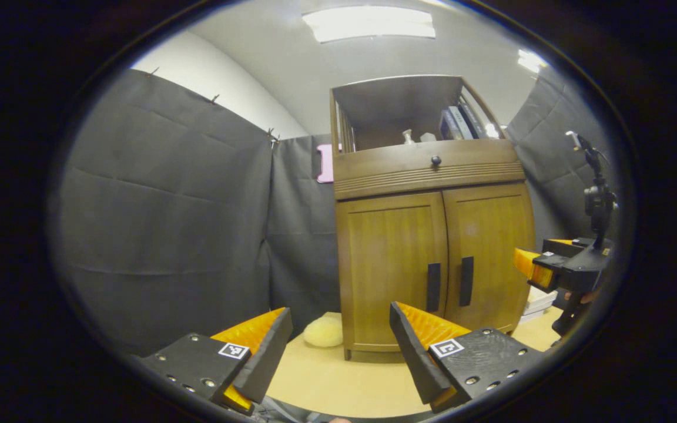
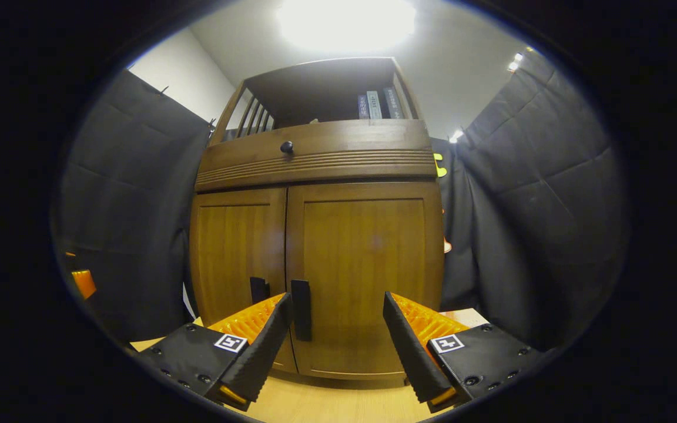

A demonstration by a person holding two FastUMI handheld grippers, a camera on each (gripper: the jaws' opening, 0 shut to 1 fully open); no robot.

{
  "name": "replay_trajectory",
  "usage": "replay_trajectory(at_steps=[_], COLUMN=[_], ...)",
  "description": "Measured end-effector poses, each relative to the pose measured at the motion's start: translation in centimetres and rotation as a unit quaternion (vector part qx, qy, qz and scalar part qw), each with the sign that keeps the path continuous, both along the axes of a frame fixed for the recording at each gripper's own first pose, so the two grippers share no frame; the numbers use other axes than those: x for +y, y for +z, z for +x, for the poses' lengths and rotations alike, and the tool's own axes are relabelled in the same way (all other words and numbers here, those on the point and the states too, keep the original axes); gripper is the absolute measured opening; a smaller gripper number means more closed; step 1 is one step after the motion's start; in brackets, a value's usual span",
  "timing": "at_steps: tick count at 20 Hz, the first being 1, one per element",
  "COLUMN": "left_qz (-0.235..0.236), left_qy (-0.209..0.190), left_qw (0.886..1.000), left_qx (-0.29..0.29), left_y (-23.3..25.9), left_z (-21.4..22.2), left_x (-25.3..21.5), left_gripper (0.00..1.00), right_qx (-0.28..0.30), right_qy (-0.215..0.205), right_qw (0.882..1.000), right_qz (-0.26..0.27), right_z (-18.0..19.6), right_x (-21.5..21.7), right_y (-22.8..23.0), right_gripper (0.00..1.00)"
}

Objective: Open the right door of the double-door shoe cabinet with the right hand, and open the left door with the left hand.

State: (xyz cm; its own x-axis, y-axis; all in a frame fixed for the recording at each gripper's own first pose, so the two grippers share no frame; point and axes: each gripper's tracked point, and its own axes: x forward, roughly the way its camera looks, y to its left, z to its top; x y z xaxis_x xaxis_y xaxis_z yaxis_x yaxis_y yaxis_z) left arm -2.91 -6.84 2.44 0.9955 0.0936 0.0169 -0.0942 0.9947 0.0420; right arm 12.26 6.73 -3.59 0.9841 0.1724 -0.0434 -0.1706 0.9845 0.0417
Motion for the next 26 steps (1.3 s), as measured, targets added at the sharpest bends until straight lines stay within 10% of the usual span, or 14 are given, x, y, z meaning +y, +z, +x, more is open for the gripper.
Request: replay_trajectory(at_steps=[15,20,22,26], left_qz=[0.014,0.011,0.01,0.007], left_qy=[0.049,0.051,0.05,0.048], left_qw=[0.999,0.998,0.999,0.999], left_qx=[0.013,0.02,0.019,0.018], left_y=[-0.1,-0.3,-0.3,-0.4], left_z=[0.1,0.1,0.2,0.1], left_x=[0.9,1.0,1.0,0.9], left_gripper=[0.97,0.97,0.97,0.95], right_qx=[0.07,0.092,0.093,0.101], right_qy=[-0.018,-0.019,-0.014,-0.015], right_qw=[0.997,0.996,0.996,0.995], right_qz=[0.003,0.005,0.006,0.002], right_z=[10.3,12.8,13.5,13.1], right_x=[6.7,7.7,8.1,8.0], right_y=[-7.4,-9.2,-9.2,-9.3], right_gripper=[0.94,0.75,0.43,0.23])
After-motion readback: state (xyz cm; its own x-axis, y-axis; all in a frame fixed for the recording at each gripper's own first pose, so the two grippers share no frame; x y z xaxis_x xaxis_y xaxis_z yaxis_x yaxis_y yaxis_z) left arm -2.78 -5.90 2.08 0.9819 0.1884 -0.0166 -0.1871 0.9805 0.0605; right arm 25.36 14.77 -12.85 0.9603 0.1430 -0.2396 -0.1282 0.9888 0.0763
